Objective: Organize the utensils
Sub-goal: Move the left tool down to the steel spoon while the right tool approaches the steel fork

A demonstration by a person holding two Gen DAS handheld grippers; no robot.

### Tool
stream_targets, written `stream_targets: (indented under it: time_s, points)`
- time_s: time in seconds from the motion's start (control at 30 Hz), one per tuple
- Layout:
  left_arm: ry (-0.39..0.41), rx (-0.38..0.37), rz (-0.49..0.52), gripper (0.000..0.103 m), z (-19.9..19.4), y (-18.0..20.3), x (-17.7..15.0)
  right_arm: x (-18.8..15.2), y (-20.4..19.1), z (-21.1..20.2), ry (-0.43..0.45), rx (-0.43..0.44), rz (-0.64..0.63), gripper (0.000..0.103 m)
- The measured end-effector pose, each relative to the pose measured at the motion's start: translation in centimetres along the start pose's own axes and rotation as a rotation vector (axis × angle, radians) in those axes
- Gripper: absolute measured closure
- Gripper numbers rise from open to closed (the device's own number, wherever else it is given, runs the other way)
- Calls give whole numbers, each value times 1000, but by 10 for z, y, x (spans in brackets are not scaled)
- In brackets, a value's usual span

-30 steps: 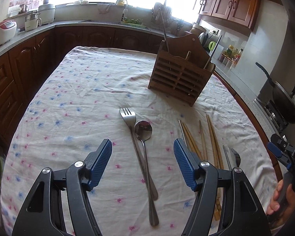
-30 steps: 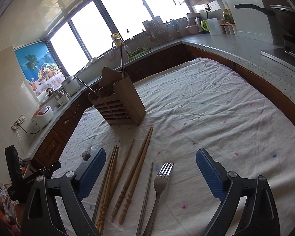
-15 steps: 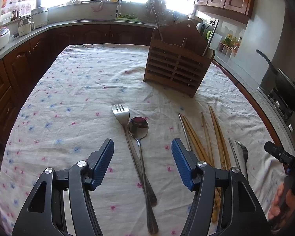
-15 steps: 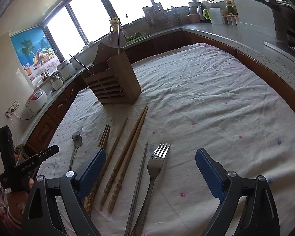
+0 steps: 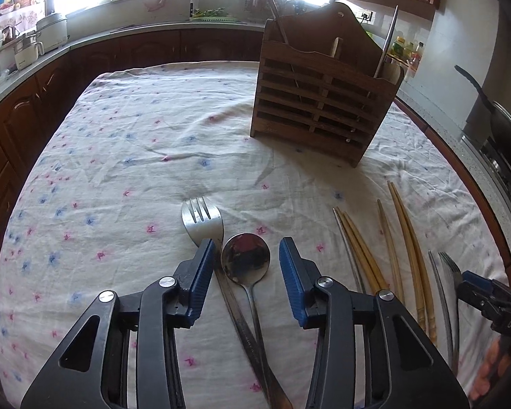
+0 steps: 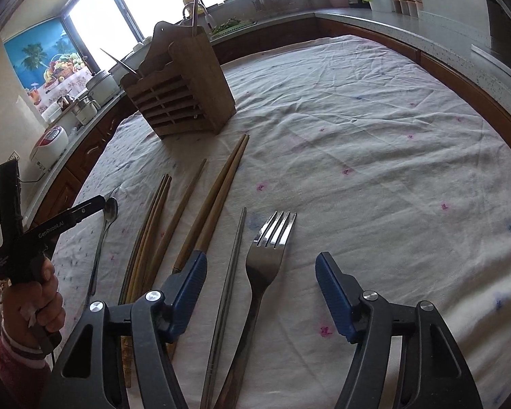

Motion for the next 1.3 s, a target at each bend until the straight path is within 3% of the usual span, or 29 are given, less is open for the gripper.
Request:
stream_targets:
  time_s: [0.1,0.37,0.6,0.83,1.13,1.3]
  points:
    - [-21,-31,23,78,8,8,-2,0,1,0,-3,0,3,39]
    - [-77,-98,58,84,15,23,-16,2,4,-1,-4,13,21,45]
    - [-9,-55,45,86,-1,10,4,4,6,-2,-4,33,34,46]
    - [-75,-37,81,86,21,4,1,5,5,-1,-3,38,35,47]
    - [0,-16,83,85,3,-1,11,6,4,1,-9,47,34,49]
    - [-28,3,108,85,16,-2,9,7,1,2,-10,48,28,49]
Point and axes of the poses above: each gripper's, at about its wrist camera, not at the fingertips, and z roughly the way its jaws point, y to its right, x to its top, the point moved 8 cm from there along z, roughly the way its jaws point, and after that the axes turned 5 degrees about -x, right-handed, at the moved point
